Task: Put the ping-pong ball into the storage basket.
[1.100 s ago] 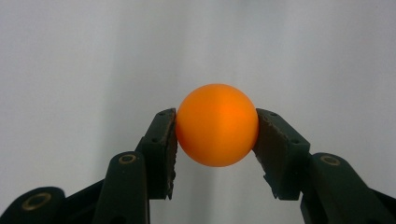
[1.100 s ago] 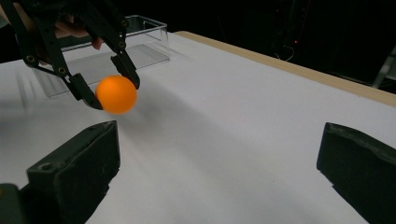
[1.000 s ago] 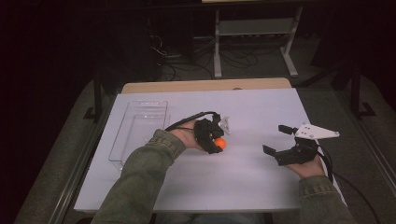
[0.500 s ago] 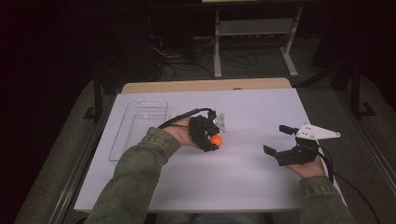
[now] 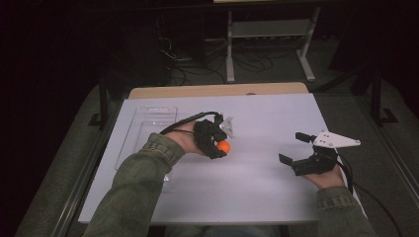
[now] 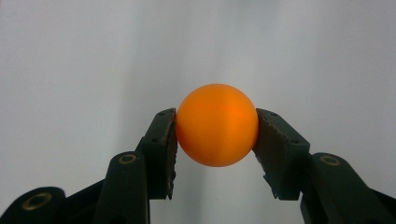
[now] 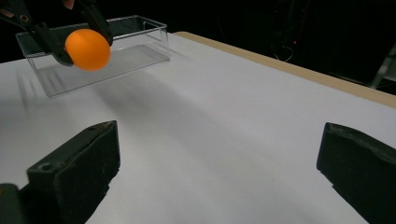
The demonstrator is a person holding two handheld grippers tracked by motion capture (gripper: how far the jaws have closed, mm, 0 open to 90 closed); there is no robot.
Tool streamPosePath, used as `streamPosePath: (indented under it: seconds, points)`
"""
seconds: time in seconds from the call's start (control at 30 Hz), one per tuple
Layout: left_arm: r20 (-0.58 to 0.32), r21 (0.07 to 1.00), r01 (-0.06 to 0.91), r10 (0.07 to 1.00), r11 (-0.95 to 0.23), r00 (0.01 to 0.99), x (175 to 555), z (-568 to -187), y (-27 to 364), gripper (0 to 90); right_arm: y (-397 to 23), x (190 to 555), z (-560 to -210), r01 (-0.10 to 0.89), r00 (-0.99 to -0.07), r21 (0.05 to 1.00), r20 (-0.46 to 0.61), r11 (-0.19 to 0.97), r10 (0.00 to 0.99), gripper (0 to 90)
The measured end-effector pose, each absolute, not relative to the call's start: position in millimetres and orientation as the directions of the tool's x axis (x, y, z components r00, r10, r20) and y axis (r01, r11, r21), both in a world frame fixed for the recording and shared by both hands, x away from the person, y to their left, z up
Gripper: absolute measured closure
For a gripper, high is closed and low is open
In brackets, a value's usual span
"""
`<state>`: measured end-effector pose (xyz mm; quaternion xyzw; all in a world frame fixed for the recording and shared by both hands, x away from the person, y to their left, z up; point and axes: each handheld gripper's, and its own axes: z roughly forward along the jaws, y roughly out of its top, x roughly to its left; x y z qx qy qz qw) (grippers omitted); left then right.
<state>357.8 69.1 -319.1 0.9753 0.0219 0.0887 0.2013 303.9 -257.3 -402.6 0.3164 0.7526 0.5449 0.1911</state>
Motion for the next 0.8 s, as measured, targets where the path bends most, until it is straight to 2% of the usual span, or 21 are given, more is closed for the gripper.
streamPosePath:
  seconds: [0.8]
  points:
    - [0.192, 0.38, 0.036, 0.117, -0.924, 0.974, 353.7, -298.0, 108.3, 50.7, -256.6, 303.6, -403.2, 0.273, -0.725, 0.938, 0.053, 0.216, 0.686, 0.0]
